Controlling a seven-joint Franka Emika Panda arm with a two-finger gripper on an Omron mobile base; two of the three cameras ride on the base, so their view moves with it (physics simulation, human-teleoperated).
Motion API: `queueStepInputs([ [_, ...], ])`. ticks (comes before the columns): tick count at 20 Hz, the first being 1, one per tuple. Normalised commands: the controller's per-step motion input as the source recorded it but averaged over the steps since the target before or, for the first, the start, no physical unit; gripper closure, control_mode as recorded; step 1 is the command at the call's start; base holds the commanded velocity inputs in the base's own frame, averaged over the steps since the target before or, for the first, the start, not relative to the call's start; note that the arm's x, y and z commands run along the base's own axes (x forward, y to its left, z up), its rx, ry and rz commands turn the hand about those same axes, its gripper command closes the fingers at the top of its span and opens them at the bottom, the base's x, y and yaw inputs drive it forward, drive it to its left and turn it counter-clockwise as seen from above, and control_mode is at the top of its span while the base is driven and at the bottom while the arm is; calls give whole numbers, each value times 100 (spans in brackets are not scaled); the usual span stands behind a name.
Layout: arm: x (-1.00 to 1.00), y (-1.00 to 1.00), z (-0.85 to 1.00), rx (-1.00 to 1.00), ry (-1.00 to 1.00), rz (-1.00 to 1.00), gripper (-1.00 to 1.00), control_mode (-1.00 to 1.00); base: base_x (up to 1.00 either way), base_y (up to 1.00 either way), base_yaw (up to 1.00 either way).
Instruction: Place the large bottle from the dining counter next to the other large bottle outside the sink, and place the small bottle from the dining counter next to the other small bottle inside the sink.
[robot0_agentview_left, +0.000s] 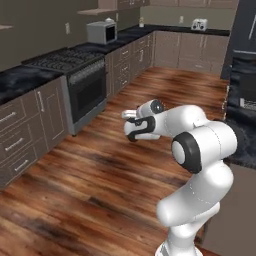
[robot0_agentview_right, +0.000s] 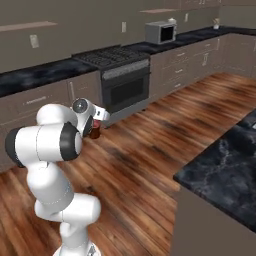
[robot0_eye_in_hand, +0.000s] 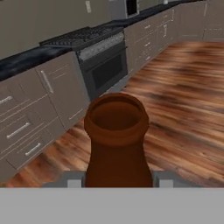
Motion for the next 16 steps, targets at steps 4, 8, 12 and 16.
queueStepInputs([
  [4, 0, 0, 0, 0, 0, 0, 100, 100, 41, 56, -41],
  [8, 0, 0, 0, 0, 0, 0, 100, 100, 38, 53, -41],
  [12, 0, 0, 0, 0, 0, 0, 100, 100, 38, 52, -42],
  [16, 0, 0, 0, 0, 0, 0, 100, 100, 42, 49, -42],
])
